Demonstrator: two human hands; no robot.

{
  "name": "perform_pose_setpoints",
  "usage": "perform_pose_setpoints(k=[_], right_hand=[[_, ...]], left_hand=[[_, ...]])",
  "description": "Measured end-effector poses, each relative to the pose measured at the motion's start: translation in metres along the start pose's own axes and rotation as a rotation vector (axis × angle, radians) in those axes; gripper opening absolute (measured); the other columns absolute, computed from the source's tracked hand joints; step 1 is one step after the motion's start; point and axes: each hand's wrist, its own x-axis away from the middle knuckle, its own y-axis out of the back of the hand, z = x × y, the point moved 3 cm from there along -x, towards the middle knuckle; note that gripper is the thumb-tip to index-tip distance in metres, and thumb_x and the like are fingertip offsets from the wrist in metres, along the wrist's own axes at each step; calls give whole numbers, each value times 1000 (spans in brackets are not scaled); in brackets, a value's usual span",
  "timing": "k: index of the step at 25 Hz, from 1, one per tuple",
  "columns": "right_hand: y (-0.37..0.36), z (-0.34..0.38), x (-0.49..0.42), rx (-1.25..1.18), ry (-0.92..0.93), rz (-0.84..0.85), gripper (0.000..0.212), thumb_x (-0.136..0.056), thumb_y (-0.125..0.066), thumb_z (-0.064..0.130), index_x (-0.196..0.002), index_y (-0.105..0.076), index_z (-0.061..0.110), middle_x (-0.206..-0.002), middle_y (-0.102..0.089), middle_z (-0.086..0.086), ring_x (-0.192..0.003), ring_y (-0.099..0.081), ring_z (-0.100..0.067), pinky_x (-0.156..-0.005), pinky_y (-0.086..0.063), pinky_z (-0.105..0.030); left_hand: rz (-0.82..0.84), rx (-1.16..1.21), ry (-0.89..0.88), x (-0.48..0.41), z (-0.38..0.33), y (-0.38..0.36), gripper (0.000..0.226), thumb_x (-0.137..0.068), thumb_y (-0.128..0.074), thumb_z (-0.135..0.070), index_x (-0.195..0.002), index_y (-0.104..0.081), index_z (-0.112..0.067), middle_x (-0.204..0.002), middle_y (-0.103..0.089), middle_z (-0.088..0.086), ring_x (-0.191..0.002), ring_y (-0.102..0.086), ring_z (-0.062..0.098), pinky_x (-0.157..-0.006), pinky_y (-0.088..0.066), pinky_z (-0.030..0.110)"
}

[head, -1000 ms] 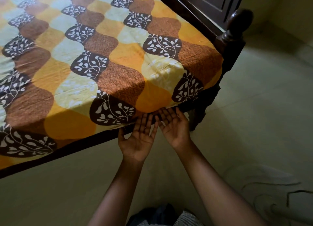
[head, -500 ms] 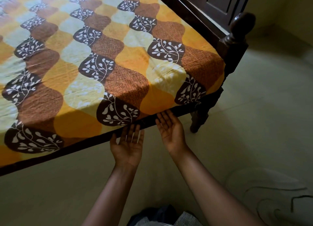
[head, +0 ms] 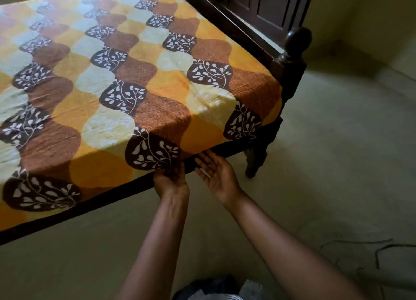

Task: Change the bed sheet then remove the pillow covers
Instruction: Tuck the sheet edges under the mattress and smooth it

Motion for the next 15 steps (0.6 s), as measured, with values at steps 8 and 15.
perform_pose_setpoints(k=[8,15], right_hand=[[61,67,-6,-66,294,-258,41,-96,-45,8,-137,-41,7,-97,-62,-4,-86,-60,-11,-70,-53,-19],[56,105,-26,-161,371,-250,36,-97,-43,11,-131,-47,-1,-93,-61,-6,-85,-60,-15,-76,-51,-23]], left_hand=[[166,-145,362,27,68,-9,30,-94,-41,-27,-112,-56,-7,-113,-60,14,-107,-57,28,-96,-42,43],[288,-131,413,18,93,-42,47,-97,-30,-32,-136,-40,-6,-137,-48,13,-130,-42,27,-103,-34,49]])
